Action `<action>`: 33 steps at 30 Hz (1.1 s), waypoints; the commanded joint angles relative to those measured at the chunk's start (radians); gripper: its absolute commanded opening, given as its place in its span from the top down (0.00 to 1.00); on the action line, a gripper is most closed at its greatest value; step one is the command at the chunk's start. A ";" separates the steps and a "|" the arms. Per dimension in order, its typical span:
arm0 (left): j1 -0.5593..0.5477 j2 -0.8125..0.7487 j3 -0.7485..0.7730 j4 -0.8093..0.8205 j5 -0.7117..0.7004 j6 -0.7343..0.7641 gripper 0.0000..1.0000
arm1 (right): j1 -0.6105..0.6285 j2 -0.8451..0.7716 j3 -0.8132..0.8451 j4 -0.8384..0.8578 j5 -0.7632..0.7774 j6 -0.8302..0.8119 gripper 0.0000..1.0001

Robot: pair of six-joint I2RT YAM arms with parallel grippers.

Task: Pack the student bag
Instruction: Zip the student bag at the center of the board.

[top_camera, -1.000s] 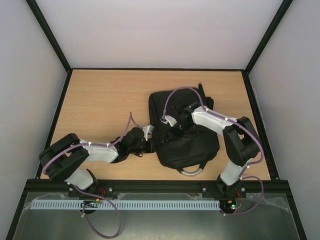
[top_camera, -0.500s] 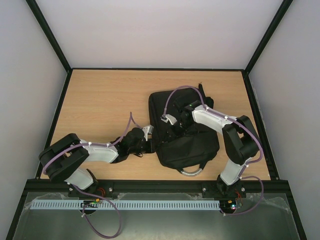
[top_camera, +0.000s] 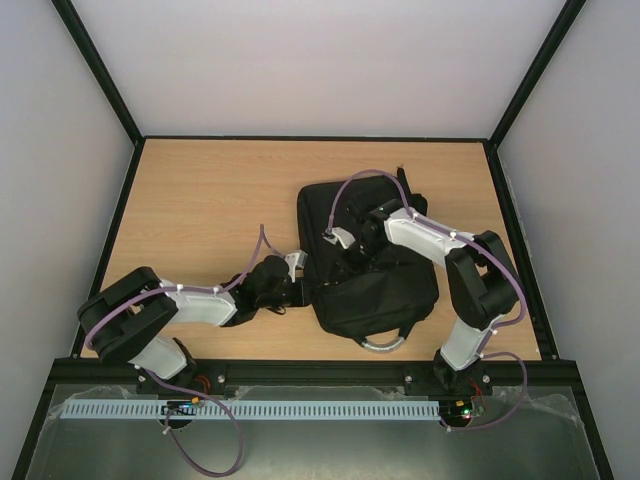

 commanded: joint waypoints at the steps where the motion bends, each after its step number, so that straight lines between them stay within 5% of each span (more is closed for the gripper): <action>1: -0.010 -0.030 0.003 -0.056 -0.029 0.033 0.98 | -0.012 -0.024 0.059 -0.113 0.090 -0.043 0.99; 18: -0.008 -0.101 -0.037 -0.137 -0.098 0.059 0.98 | -0.188 -0.100 0.128 -0.409 0.161 -0.218 0.99; 33: 0.017 -0.115 -0.046 -0.178 -0.107 0.074 0.98 | -0.496 -0.175 0.120 -0.544 0.288 -0.417 0.99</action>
